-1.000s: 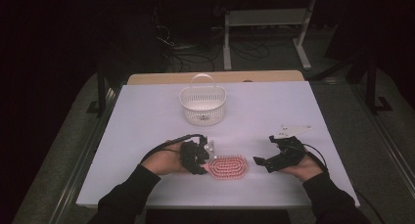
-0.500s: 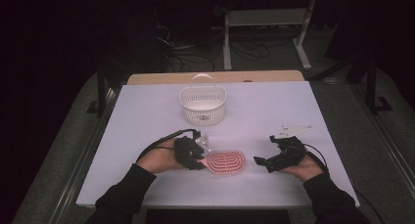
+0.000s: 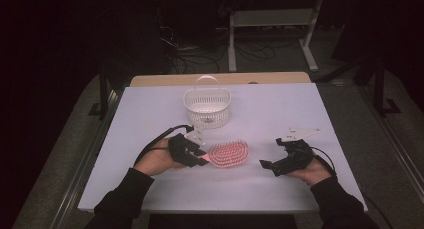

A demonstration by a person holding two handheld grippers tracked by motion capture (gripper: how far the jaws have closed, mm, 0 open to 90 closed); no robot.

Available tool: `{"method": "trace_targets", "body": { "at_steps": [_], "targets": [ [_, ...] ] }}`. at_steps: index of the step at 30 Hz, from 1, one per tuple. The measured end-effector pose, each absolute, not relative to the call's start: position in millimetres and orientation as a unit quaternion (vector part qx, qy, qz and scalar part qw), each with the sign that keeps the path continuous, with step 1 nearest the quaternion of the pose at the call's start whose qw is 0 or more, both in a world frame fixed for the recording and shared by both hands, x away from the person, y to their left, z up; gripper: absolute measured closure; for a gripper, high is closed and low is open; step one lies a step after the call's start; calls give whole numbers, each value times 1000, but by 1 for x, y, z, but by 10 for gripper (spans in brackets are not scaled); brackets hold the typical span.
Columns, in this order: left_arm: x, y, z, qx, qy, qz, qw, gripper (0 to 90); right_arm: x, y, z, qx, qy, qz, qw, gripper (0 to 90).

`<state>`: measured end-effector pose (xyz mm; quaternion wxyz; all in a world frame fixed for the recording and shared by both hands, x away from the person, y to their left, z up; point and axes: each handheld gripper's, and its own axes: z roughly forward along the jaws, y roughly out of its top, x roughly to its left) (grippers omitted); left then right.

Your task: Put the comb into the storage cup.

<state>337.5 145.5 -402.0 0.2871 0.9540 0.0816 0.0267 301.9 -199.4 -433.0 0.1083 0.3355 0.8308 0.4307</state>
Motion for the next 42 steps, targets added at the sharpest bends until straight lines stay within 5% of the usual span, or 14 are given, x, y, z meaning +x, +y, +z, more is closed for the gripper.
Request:
{"method": "trace_targets", "body": {
  "at_steps": [42],
  "targets": [
    [341, 171, -393, 857, 125, -12, 499, 707, 315, -190, -394, 251, 810, 528, 58, 0]
  ]
}}
